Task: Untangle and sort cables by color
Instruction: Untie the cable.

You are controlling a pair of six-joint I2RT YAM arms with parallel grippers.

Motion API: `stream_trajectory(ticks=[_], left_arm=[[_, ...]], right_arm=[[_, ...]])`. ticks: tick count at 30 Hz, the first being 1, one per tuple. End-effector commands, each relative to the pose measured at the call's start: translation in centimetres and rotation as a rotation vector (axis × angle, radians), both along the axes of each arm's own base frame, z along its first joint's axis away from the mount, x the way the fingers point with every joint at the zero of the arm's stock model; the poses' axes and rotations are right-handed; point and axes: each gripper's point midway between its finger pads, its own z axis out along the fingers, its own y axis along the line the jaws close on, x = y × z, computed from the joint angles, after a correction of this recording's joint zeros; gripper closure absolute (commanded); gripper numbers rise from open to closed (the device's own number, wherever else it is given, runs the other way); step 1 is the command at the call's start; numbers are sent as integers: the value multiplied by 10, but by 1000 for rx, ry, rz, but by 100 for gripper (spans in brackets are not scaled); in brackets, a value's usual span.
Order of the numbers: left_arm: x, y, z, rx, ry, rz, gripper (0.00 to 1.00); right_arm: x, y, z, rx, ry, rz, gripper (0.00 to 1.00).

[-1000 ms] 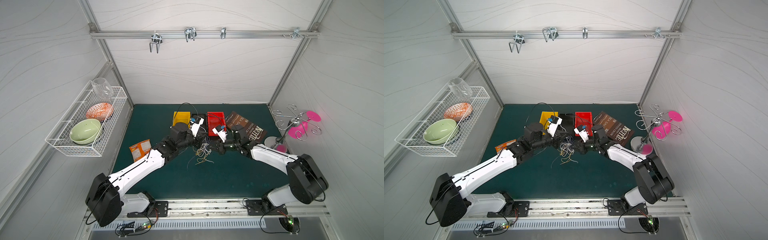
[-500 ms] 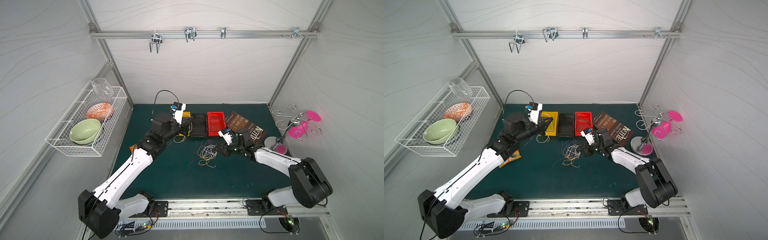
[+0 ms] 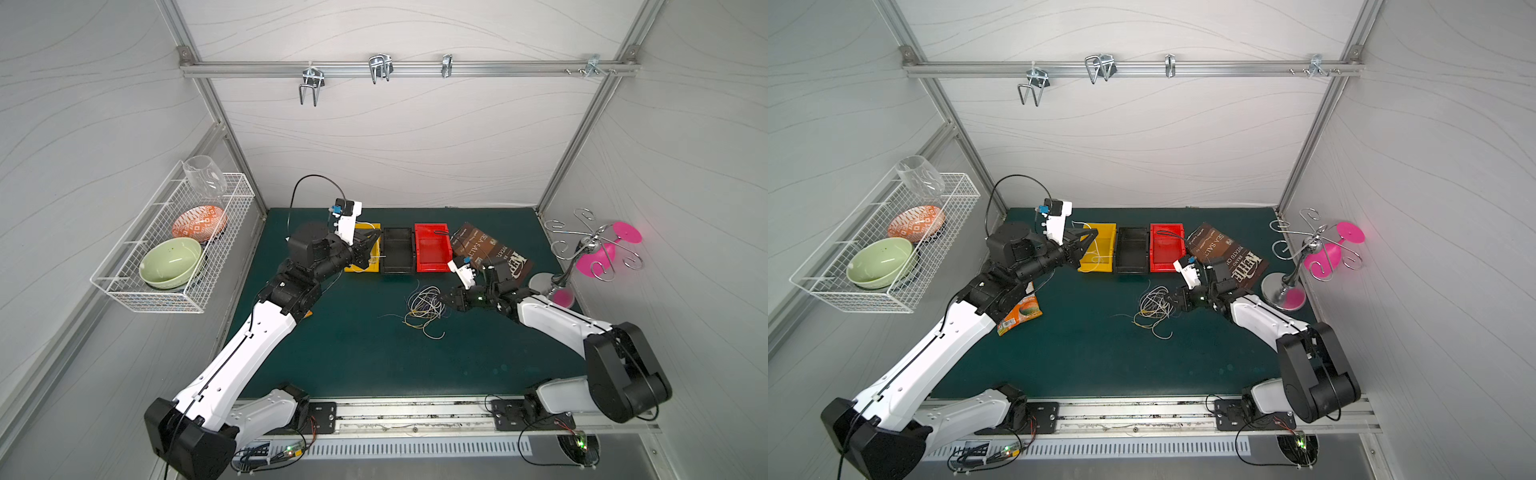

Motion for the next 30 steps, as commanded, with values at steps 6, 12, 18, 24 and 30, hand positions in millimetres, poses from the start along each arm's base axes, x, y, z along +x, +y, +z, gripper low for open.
stream_trajectory(ticks=[6,12,18,24,30], left_arm=[[-20,-20,15,-36,-32,-177,100],[-39,-35,17,-51,-52,-327,100],[-51,-42,33,-86,-92,-412,100],[-60,-48,42,-110,-107,-488,100],[-73,-54,55,-136,-143,-578,100]], right_arm=[[-2,-16,108,138,-228,11,25],[-28,-8,169,276,-421,150,1],[-56,29,173,283,-611,361,1],[-57,52,173,308,-738,450,1],[-44,71,159,311,-722,468,1]])
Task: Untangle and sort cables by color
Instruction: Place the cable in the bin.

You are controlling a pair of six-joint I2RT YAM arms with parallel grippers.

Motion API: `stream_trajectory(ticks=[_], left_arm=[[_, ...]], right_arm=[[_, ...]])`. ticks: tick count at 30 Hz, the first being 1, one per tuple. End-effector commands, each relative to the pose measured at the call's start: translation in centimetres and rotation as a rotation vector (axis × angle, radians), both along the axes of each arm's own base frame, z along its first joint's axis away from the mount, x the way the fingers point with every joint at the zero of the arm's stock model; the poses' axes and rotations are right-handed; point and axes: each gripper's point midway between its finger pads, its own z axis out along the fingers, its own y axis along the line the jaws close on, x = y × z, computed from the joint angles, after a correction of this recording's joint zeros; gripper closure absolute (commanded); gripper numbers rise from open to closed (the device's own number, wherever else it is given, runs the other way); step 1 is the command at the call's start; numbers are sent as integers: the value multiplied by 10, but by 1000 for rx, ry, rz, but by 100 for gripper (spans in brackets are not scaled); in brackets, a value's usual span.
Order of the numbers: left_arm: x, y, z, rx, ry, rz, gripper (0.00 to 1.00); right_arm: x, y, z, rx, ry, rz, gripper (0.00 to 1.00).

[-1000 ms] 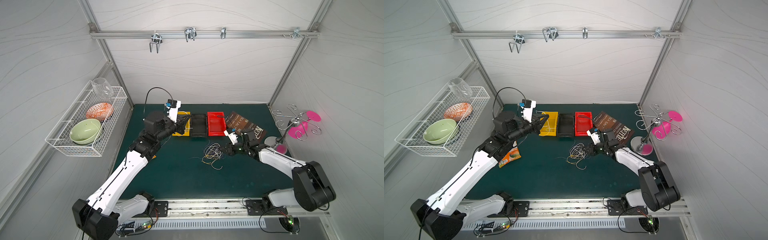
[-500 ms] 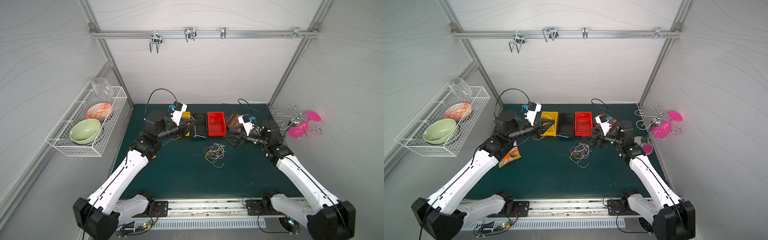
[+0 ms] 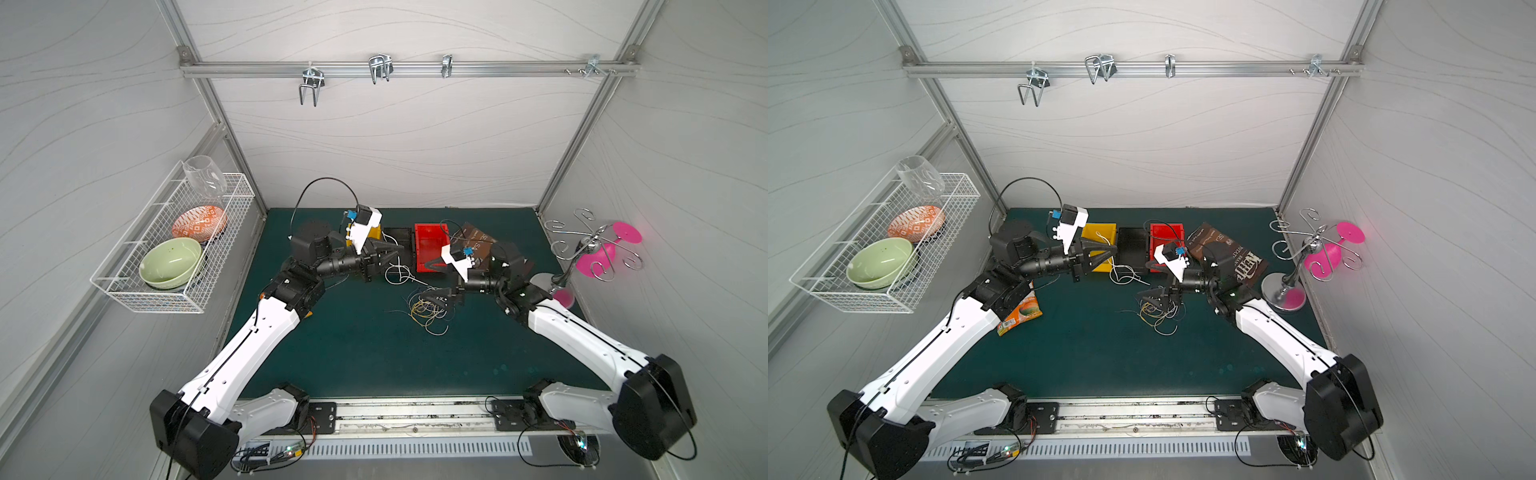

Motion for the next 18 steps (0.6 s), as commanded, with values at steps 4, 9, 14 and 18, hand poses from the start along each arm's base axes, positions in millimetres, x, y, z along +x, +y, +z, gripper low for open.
stream_trajectory(ticks=[4,9,14,18], left_arm=[[-19,-4,48,-86,-135,-113,100],[-23,-4,54,-93,-148,-130,100],[-29,-4,57,-97,-158,-157,100],[-36,-4,60,-99,-178,-189,100]], right_arm=[[18,19,5,55,-33,13,1],[18,43,0,51,-34,57,1],[24,56,1,91,-15,80,1],[23,66,5,122,22,131,1]])
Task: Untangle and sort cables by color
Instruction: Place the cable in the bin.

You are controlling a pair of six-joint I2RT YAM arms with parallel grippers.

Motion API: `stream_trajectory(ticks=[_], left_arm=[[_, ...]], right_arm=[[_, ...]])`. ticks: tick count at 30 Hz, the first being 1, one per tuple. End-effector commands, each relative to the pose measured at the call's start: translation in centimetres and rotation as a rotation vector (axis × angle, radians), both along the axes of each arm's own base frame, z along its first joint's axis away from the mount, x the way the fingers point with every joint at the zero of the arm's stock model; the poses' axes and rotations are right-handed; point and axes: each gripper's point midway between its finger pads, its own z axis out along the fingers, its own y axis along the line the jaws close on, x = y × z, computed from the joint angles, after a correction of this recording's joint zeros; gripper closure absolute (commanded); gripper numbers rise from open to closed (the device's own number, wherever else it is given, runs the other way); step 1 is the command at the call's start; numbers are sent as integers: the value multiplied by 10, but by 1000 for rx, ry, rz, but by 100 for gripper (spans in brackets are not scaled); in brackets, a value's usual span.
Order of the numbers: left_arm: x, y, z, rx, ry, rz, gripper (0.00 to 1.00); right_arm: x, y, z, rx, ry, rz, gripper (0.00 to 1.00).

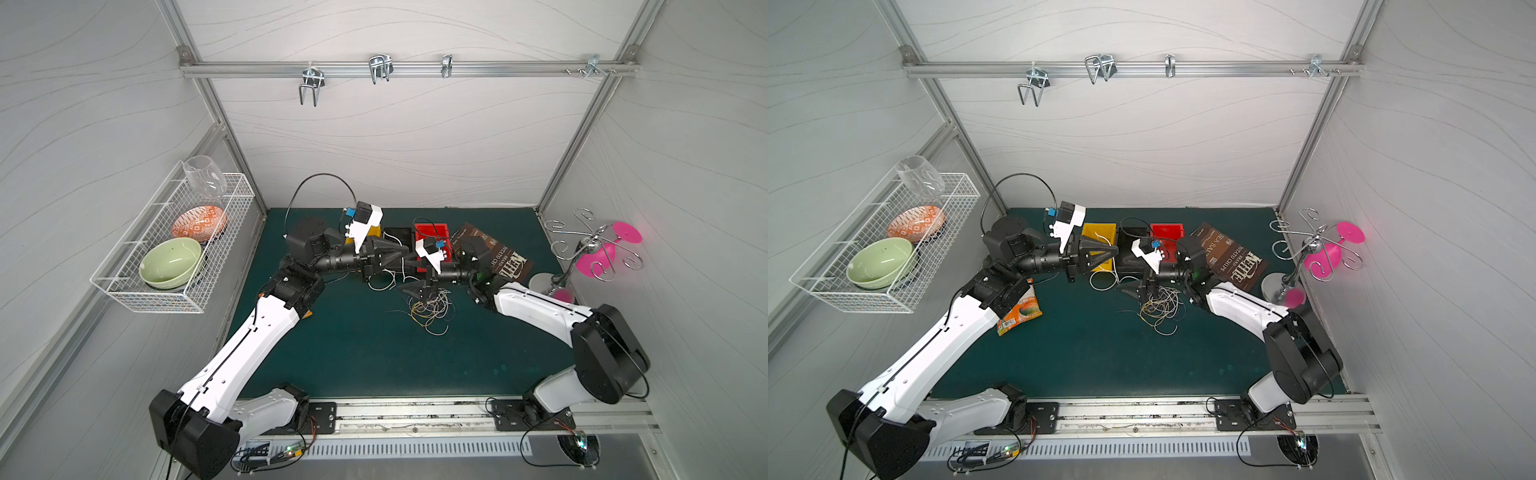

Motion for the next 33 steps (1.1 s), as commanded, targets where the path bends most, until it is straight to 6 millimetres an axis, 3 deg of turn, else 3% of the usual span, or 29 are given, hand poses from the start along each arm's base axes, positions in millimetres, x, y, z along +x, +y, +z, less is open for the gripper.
stream_trajectory(ticks=[1,6,7,10,13,18,22,24,28,33], left_arm=[[-16,2,36,-52,-124,-58,100],[-24,3,42,-58,-160,-94,100],[-25,3,43,-59,-165,-100,100],[-26,3,45,-61,-177,-100,100],[-24,5,42,-47,-181,-69,100],[-16,13,32,-16,-176,35,100],[4,26,10,29,-137,208,96],[20,36,-5,66,-103,323,77],[39,48,-40,146,-18,441,49],[41,52,-62,174,47,468,41]], right_arm=[[-5,10,19,64,-2,63,2],[-10,16,12,52,36,99,21],[-10,16,12,52,46,105,29],[-13,17,14,42,82,132,73],[-13,14,11,7,105,121,100],[-1,-10,14,-29,116,20,100],[11,-37,12,-90,136,-79,100],[23,-51,7,-139,156,-159,100],[48,-80,1,-242,211,-304,100],[82,-109,-7,-372,230,-481,100]])
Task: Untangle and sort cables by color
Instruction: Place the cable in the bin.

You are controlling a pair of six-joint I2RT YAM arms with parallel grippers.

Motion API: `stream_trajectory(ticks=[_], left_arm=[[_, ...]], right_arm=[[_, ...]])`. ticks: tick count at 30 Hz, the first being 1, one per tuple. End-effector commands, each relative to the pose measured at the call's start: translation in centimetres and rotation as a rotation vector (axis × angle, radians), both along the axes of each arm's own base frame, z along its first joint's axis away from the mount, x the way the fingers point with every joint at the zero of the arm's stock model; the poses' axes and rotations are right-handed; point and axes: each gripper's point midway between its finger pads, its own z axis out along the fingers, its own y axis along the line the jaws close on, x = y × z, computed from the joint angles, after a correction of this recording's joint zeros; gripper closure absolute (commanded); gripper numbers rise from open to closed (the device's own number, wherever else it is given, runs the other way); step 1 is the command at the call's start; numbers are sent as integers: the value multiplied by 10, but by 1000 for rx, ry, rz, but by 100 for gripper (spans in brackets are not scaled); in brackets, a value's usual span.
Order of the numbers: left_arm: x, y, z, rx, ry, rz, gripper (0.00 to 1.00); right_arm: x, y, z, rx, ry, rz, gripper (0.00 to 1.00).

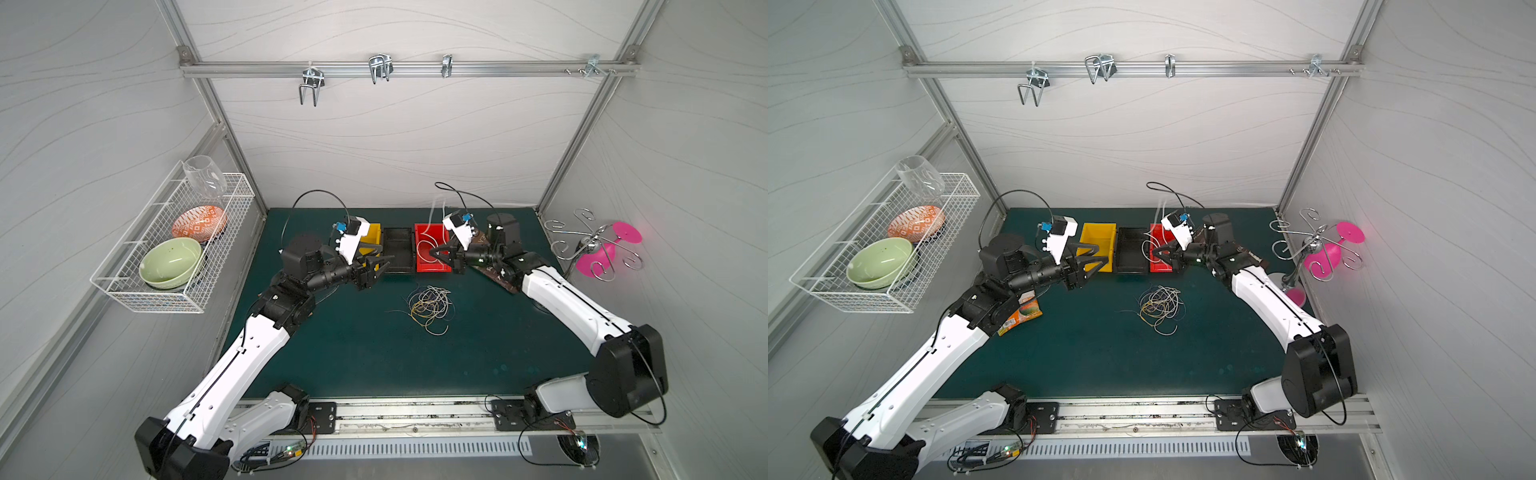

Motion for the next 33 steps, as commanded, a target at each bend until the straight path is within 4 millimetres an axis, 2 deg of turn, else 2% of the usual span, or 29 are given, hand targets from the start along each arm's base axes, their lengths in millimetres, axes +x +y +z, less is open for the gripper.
stream_trajectory(ticks=[1,4,8,13,23,33], left_arm=[[7,9,-5,6,4,72,41],[5,11,-16,1,31,80,41],[4,16,-27,13,58,109,41],[4,19,-33,12,86,132,41],[6,20,-43,7,121,149,41],[6,18,-44,5,128,137,41]], right_arm=[[19,-24,-22,-160,48,-130,100],[46,-37,-37,-250,62,-242,100],[78,-47,-68,-369,112,-350,100],[100,-42,-100,-482,122,-363,100],[111,-23,-151,-716,110,-273,100],[114,-24,-193,-787,192,-270,100]])
